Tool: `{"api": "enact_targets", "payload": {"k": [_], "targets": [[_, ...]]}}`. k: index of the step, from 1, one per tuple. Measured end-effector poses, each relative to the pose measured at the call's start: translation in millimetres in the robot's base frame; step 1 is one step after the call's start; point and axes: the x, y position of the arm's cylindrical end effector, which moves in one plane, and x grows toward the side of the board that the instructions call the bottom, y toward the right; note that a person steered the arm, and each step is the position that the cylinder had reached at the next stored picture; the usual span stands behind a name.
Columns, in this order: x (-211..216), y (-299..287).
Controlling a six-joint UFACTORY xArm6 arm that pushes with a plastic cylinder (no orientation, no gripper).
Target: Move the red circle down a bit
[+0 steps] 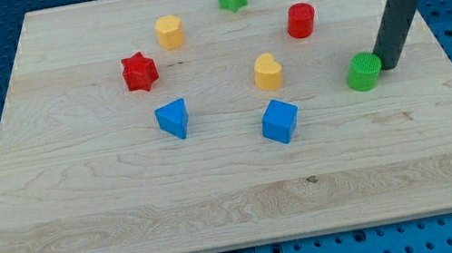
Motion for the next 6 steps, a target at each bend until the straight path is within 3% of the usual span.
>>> {"api": "enact_targets", "payload": {"k": [1,4,6], "targets": [[-13.2,0.0],[-139.8,-33.0],[-143.1,-83.4]]}}
